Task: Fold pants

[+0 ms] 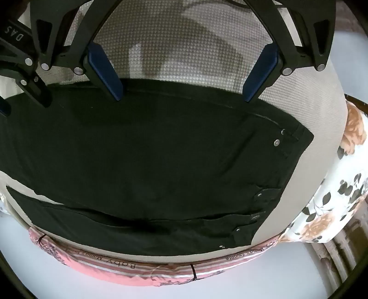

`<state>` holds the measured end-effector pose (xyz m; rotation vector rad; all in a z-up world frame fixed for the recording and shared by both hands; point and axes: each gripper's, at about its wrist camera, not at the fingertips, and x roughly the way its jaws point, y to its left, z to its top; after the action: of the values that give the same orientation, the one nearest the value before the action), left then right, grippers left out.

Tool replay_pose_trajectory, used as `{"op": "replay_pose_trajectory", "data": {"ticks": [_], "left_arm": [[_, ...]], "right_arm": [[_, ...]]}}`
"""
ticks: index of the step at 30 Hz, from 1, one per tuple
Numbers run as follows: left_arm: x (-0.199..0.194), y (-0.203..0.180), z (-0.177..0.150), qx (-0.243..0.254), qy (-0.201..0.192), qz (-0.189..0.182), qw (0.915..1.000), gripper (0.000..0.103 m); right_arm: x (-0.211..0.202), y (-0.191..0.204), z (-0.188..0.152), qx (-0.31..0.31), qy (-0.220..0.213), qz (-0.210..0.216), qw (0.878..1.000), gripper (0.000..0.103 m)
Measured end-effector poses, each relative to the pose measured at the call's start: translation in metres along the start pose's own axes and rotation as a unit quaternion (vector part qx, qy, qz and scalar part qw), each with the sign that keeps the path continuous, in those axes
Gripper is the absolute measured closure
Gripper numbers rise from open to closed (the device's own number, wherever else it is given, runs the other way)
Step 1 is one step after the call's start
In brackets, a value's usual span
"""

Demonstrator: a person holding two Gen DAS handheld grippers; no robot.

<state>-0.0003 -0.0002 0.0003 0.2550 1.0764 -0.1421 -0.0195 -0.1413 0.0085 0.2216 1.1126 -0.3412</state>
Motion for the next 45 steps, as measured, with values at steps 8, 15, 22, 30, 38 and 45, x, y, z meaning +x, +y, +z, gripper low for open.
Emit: {"op": "replay_pose_trajectory", "data": {"ticks": [8,15,22,30,38,45], "left_arm": [[0.001,-0.004,0.002,-0.008,0.008,-0.007,0.9999,0.000],[0.005,0.002,0.001,-0.010,0.010,-0.022,0.9997,0.000],[0.006,0.001,0.004,-0.009,0.012,-0.020,0.9997,0.000],[0.005,0.002,0.003,-0.016,0.012,-0.018,0.9996,0.000],[0.006,0.005,0.004,-0.025,0.019,-0.019,0.9993,0.000],[0.008,0.007,0.004,-0.027,0.022,-0.020,0.9992,0.000]], "right_arm": [[0.001,0.000,0.001,-0.003,0.002,-0.001,1.000,0.000],[0.000,0.002,0.000,-0.002,-0.002,-0.001,1.000,0.000],[0.000,0.001,0.001,0.000,0.000,0.000,1.000,0.000],[0.000,-0.002,0.001,0.002,-0.001,-0.002,1.000,0.000],[-0.001,-0.004,0.000,0.007,0.000,-0.003,1.000,0.000],[0.000,-0.004,0.001,0.006,0.001,-0.003,1.000,0.000]]}}
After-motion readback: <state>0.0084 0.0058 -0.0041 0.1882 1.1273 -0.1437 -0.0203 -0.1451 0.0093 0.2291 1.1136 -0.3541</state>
